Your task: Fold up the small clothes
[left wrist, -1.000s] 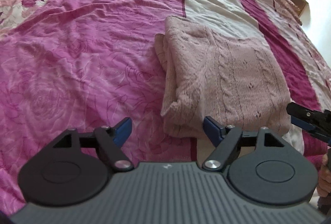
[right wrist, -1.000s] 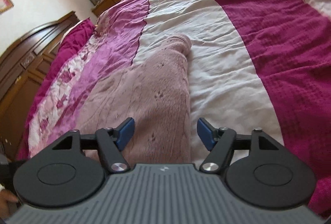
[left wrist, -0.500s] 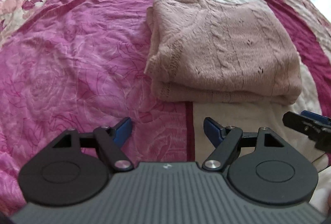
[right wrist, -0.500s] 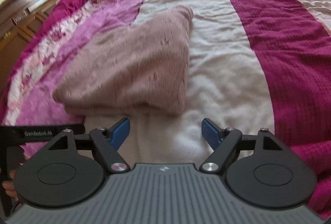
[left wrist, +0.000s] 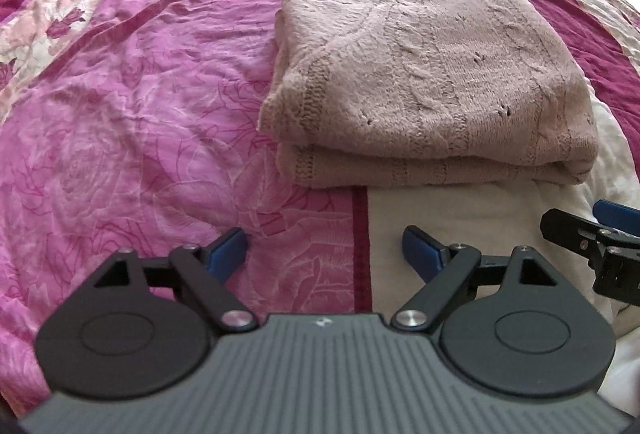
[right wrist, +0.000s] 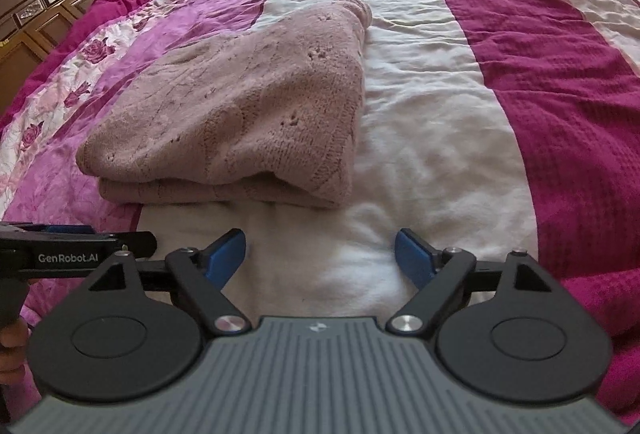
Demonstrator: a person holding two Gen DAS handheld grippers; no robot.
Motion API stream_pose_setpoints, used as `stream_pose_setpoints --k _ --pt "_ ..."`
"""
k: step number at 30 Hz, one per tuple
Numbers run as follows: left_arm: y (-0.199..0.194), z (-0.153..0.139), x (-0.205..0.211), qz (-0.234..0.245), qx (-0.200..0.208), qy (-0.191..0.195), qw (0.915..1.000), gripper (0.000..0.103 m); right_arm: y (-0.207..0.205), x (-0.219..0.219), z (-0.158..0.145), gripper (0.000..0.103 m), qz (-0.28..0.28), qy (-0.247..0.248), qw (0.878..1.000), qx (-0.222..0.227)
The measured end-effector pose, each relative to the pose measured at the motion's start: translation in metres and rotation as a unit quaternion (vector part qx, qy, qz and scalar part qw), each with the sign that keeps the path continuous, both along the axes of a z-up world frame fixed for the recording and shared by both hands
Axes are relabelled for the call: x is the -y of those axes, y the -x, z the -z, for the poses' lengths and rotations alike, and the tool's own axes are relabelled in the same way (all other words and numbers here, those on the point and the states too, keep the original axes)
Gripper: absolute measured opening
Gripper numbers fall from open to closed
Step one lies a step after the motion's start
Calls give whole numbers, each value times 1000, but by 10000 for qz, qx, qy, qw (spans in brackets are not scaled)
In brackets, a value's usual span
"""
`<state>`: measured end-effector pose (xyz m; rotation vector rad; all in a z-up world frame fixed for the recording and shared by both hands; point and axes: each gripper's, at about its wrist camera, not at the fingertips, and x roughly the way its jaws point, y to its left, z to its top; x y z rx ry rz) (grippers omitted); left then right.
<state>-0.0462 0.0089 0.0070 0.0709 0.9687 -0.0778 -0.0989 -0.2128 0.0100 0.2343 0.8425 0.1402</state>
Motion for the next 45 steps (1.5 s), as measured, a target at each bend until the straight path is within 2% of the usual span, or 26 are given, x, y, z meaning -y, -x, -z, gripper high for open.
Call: stream_pose_setpoints --k 9,45 --pt "0 1 0 -27 37 8 10000 87 -1 0 3 91 -37 -9 10000 41" --pt "1 2 1 -18 49 -25 10000 87 0 -1 3 93 -45 -5 10000 61"
